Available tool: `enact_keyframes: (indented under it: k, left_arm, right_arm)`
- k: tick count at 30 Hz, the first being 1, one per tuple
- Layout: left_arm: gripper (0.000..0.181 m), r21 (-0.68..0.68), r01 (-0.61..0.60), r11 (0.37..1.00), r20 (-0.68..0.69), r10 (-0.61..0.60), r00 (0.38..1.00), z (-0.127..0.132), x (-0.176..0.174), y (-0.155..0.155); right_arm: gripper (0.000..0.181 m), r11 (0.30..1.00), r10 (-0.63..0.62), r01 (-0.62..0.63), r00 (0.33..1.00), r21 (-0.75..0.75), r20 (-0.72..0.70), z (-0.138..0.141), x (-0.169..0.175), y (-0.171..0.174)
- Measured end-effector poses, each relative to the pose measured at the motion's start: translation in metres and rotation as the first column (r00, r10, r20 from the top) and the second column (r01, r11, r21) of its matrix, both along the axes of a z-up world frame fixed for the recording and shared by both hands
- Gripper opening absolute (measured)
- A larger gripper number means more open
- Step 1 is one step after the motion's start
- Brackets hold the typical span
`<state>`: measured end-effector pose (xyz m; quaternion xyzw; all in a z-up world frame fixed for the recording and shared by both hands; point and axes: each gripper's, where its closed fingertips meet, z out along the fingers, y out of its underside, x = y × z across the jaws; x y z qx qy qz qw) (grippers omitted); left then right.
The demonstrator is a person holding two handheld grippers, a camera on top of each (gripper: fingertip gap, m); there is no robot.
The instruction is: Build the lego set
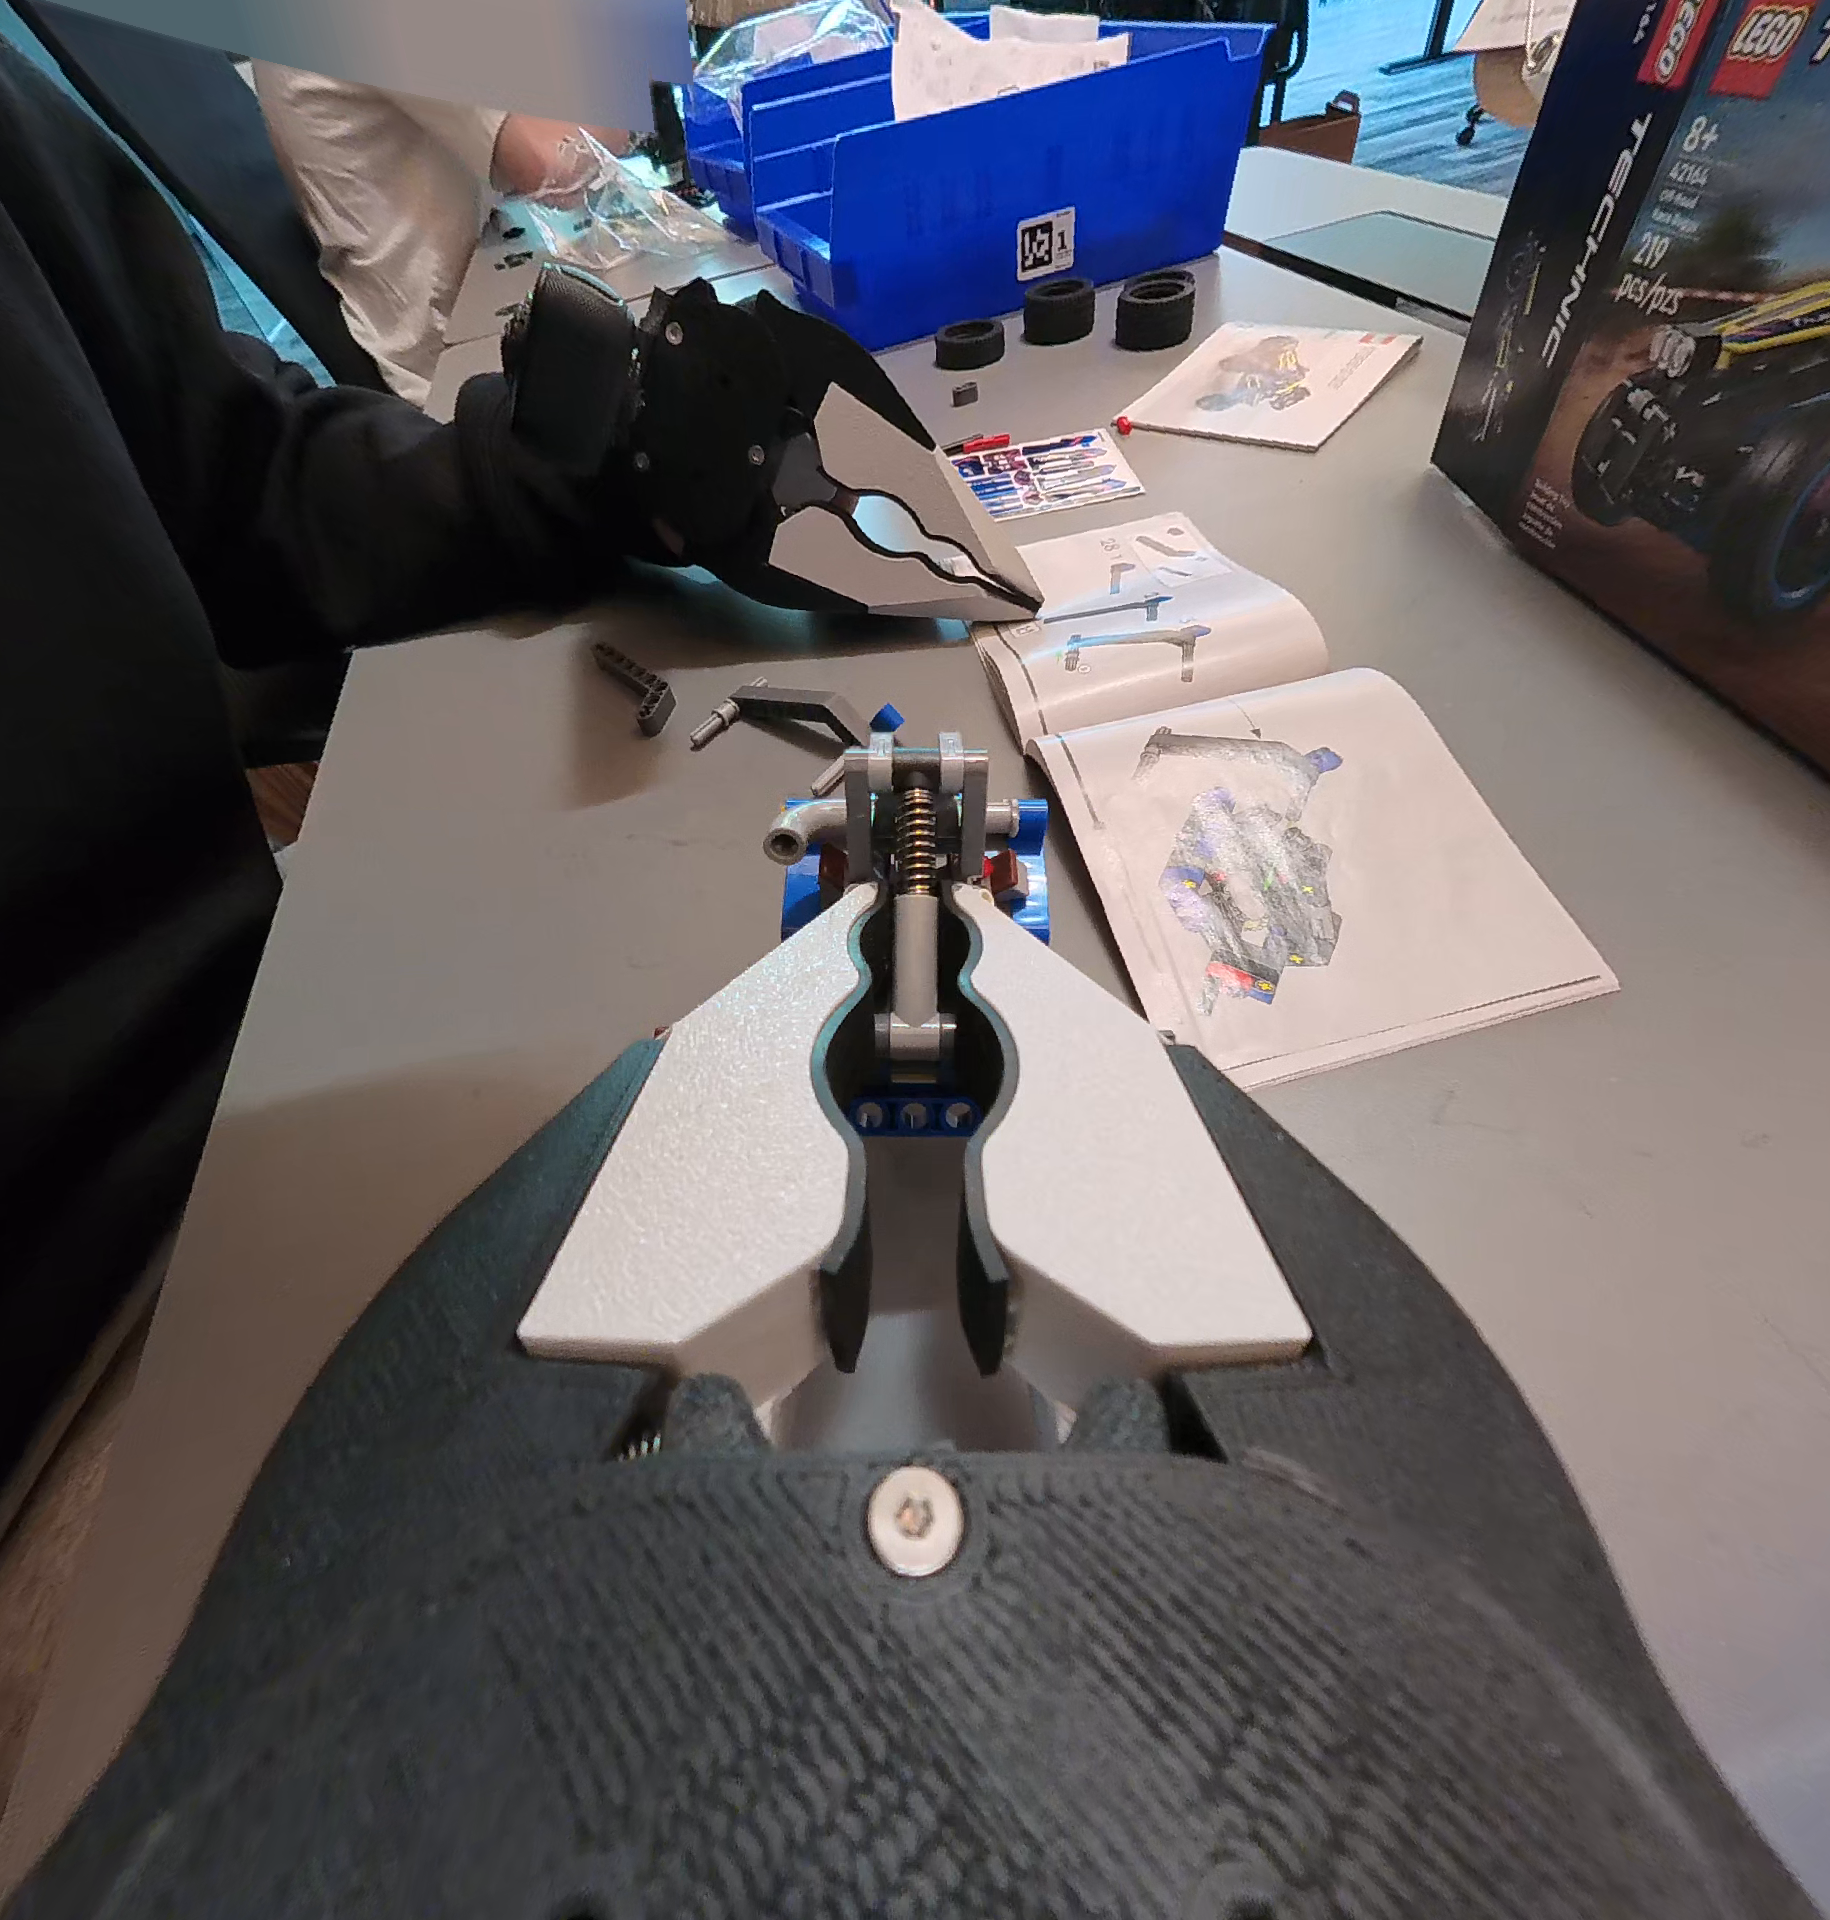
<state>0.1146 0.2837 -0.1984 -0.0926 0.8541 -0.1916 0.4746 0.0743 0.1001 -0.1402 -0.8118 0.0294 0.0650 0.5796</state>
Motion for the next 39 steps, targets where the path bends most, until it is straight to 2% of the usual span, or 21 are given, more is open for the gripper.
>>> enact_keyframes:
  k: [13,17,39]
  left_arm:
    - [0.0,0.002,0.001,1.0,0.002,-0.001,1.0,0.0,0.0,0.0]
    - [0.0,0.002,0.001,1.0,0.002,-0.001,1.0,0.0,0.0,0.0]
    - [0.0,-0.007,0.004,1.0,0.003,-0.004,1.0,0.0,0.0,-0.001]
  right_arm:
    - [0.005,0.992,-0.022,0.029,0.998,-0.122,0.061,-0.019,0.005,-0.001]
    - [0.006,0.977,-0.038,0.062,0.992,-0.206,0.117,-0.032,0.011,-0.004]
    - [0.005,0.976,-0.044,0.07,0.991,-0.205,0.125,-0.032,0.012,-0.004]
